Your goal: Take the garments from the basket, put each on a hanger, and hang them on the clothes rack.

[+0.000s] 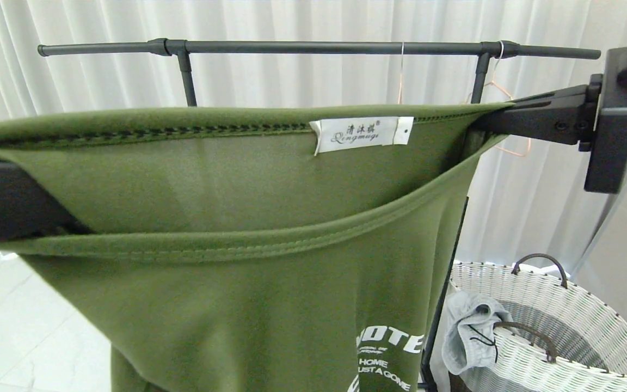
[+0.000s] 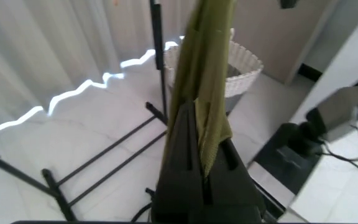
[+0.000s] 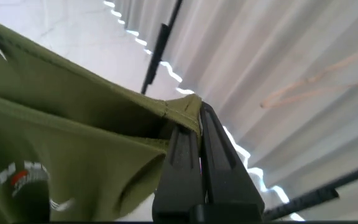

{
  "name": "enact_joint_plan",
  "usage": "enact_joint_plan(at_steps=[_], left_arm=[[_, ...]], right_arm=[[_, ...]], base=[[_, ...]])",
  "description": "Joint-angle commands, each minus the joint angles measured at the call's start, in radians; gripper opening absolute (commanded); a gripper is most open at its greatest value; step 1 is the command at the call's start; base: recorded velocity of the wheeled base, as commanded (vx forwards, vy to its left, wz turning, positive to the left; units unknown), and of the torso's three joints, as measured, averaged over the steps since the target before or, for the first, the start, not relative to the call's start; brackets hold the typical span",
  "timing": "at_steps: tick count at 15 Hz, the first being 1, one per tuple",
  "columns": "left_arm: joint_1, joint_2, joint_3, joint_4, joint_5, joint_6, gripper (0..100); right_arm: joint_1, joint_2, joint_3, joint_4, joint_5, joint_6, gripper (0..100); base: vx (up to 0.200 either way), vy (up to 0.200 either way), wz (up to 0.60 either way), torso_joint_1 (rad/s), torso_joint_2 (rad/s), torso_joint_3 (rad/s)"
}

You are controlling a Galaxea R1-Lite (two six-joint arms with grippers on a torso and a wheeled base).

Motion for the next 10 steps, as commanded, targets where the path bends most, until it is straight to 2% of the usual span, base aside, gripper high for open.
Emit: enact_joint_plan(at_steps=[1, 4, 7, 10], left_arm=[[0.074, 0.042, -0.028, -0.026, 0.003, 0.044, 0], [0.191, 0.083, 0.012, -0.141, 0.006, 0.067, 0], [0.197, 0.085, 0.116, -0.229, 0.021, 0.067, 0], [0.197, 0.091, 0.125, -0.279, 0.033, 0.07, 0]], right_arm=[[-0.012, -0.039, -0.002, 0.019, -0.021, 0.005, 0], [-0.012, -0.111, 0.029, 0.086, -0.024, 0.033, 0], [-0.01, -0.128, 0.041, 0.092, -0.025, 0.033, 0], [-0.009, -0.128, 0.041, 0.094, -0.025, 0.033, 0]], base=[[0.0, 0.0, 0.0, 0.0, 0.0, 0.0], [0.0, 0.0, 0.0, 0.0, 0.0, 0.0], [0.0, 0.0, 0.0, 0.0, 0.0, 0.0], [0.0, 0.0, 0.0, 0.0, 0.0, 0.0]])
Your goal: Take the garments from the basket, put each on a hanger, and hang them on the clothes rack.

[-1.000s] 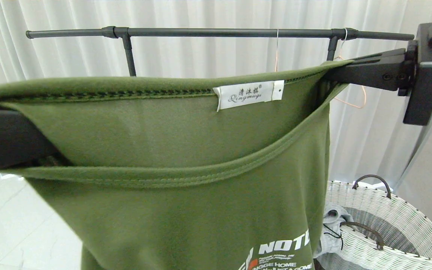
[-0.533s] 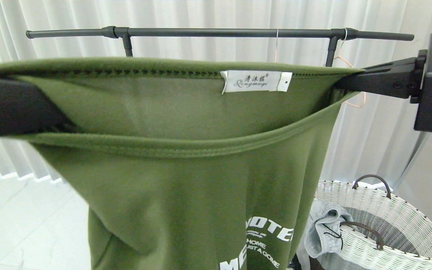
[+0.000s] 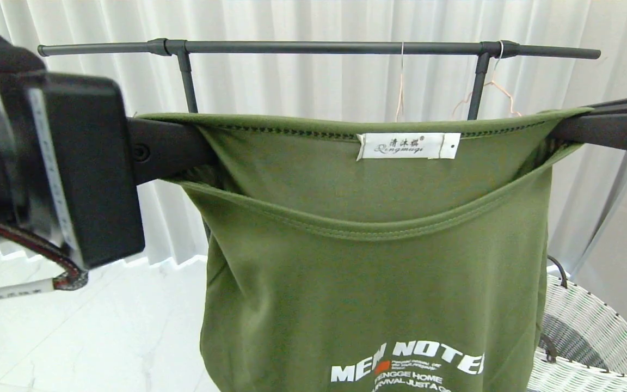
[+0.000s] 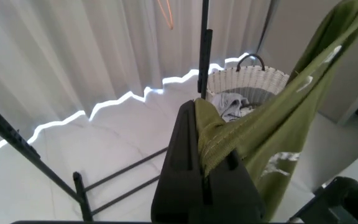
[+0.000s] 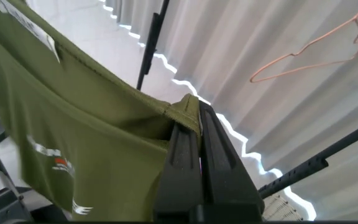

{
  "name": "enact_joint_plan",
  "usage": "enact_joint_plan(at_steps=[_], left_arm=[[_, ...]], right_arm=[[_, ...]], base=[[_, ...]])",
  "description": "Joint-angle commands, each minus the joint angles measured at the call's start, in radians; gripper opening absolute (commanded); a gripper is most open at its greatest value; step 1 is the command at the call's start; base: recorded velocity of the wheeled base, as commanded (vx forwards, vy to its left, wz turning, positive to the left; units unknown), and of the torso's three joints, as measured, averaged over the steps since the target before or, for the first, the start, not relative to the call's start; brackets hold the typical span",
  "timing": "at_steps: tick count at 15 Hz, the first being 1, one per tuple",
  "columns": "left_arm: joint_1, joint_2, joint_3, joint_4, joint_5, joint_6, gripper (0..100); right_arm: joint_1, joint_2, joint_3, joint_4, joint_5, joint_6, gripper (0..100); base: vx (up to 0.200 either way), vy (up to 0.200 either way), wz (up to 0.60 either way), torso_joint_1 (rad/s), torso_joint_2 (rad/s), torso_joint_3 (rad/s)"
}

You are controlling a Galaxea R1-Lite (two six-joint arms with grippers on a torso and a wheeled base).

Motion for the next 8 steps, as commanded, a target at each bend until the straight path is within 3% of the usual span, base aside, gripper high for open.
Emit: enact_joint_plan(at_steps=[1, 3, 4, 8], left_arm=[[0.001, 0.007, -0.006, -0.004, 0.007, 0.006, 0], [0.003, 0.004, -0.027, -0.007, 0.013, 0.01, 0], [0.003, 0.004, -0.032, -0.007, 0.013, 0.01, 0], [0.004, 0.004, -0.029, -0.007, 0.017, 0.012, 0]], right_arm=[[0.0, -0.008, -0.001, 0.007, 0.001, 0.0, 0], [0.0, -0.017, 0.002, 0.024, 0.001, 0.001, 0], [0.0, -0.019, 0.003, 0.034, 0.001, 0.001, 100], [0.002, -0.071, 0.048, 0.067, 0.005, 0.0, 100]], base=[[0.0, 0.0, 0.0, 0.0, 0.0, 0.0], [0.0, 0.0, 0.0, 0.0, 0.0, 0.0], [0.0, 0.0, 0.0, 0.0, 0.0, 0.0], [0.0, 0.0, 0.0, 0.0, 0.0, 0.0]])
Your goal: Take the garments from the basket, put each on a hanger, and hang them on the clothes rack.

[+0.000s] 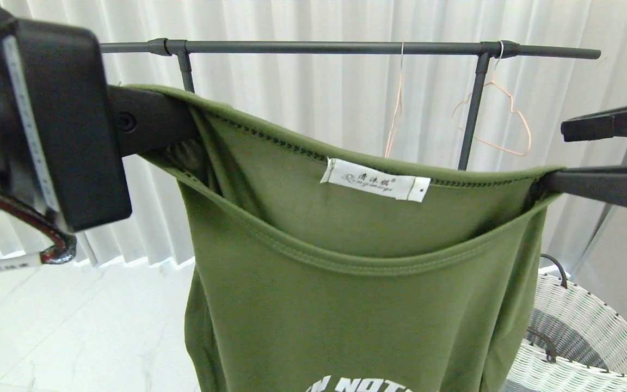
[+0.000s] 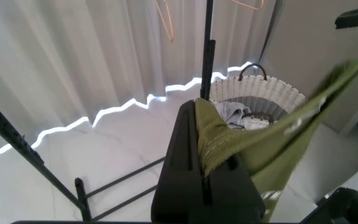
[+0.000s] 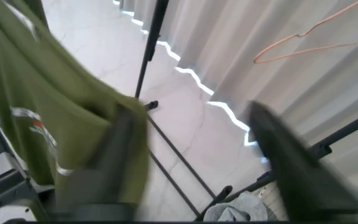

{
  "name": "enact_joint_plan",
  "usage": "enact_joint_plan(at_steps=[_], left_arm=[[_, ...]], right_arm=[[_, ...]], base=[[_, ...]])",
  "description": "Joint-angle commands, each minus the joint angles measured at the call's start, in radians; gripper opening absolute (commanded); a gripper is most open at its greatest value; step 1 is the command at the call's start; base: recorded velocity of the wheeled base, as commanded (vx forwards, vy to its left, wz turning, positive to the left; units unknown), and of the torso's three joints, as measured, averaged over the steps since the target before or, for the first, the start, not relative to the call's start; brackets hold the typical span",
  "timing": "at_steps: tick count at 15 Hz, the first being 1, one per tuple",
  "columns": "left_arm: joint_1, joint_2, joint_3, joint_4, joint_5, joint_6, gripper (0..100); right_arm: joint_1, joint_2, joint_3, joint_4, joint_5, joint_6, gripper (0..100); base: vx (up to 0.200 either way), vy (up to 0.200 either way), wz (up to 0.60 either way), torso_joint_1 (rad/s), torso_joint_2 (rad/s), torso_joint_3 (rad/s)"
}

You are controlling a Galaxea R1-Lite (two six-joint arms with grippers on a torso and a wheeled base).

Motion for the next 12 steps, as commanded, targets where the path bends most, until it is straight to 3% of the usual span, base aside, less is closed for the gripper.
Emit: enact_joint_plan(at_steps=[1, 8, 10, 12], left_arm=[[0.006, 0.003, 0.003, 0.0, 0.007, 0.0, 0], [0.117, -0.003, 0.012, 0.0, 0.036, 0.024, 0], [0.152, -0.021, 0.026, 0.002, 0.036, 0.075, 0], [0.238, -0.076, 0.101, 0.0, 0.03, 0.195, 0]], right_arm=[[0.001, -0.057, 0.044, -0.001, 0.002, -0.001, 100], [-0.009, -0.146, 0.108, -0.004, 0.016, 0.022, 100], [-0.12, -0.139, 0.12, 0.033, -0.059, 0.035, 100], [-0.263, -0.123, 0.145, 0.108, -0.188, 0.036, 100]], base=[[0.0, 0.0, 0.0, 0.0, 0.0, 0.0], [0.0, 0.0, 0.0, 0.0, 0.0, 0.0], [0.0, 0.0, 0.0, 0.0, 0.0, 0.0], [0.0, 0.0, 0.0, 0.0, 0.0, 0.0]])
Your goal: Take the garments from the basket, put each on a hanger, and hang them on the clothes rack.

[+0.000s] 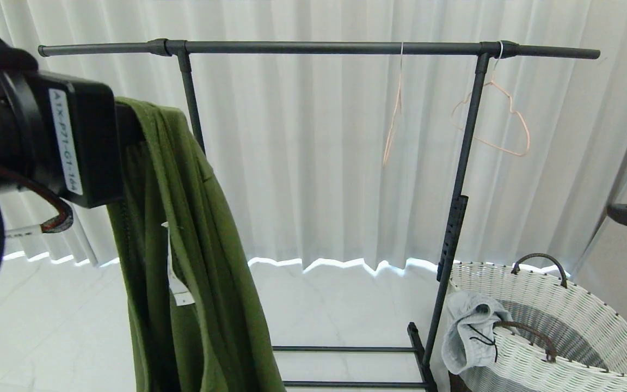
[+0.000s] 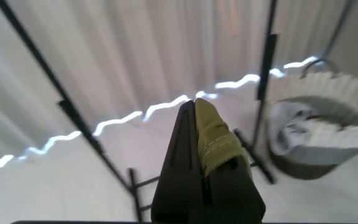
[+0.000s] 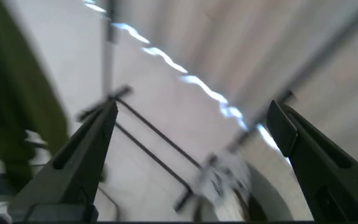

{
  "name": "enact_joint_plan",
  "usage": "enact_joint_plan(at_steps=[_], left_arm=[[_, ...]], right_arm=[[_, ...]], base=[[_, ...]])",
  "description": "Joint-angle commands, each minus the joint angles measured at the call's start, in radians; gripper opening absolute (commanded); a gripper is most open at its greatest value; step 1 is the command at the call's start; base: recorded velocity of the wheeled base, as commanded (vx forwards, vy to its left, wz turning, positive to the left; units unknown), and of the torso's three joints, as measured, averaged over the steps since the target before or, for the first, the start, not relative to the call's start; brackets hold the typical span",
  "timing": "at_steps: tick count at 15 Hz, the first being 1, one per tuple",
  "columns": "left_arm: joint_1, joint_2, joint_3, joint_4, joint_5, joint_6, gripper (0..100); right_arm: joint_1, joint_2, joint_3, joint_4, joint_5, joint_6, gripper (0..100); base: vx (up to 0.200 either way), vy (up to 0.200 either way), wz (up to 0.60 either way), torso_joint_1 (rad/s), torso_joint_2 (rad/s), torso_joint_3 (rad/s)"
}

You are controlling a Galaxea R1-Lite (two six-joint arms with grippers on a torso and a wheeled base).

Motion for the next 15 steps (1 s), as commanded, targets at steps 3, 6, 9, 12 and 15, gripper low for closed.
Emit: enact_joint_plan(at_steps=[3, 6, 9, 12, 15], left_arm=[[0.149, -0.134, 0.168, 0.0, -0.009, 0.069, 0], [0.188, -0.177, 0.232, 0.0, -0.009, 0.073, 0], [0.221, -0.185, 0.237, 0.0, -0.009, 0.11, 0], [0.231, -0.185, 0.238, 0.0, -0.025, 0.116, 0], [0.229, -0.181, 0.238, 0.0, -0.027, 0.118, 0]], right_arm=[[-0.294, 0.01, 0.098, 0.048, -0.096, -0.004, 100], [-0.4, 0.003, 0.133, 0.048, -0.097, -0.018, 100], [-0.435, -0.025, 0.164, 0.047, -0.097, -0.061, 100], [-0.446, -0.027, 0.164, 0.044, -0.091, -0.053, 100], [-0.455, -0.028, 0.164, 0.044, -0.09, -0.05, 100]], base=[[0.0, 0.0, 0.0, 0.0, 0.0, 0.0], [0.0, 0.0, 0.0, 0.0, 0.0, 0.0], [0.0, 0.0, 0.0, 0.0, 0.0, 0.0], [0.0, 0.0, 0.0, 0.0, 0.0, 0.0], [0.0, 0.0, 0.0, 0.049, -0.16, -0.104]])
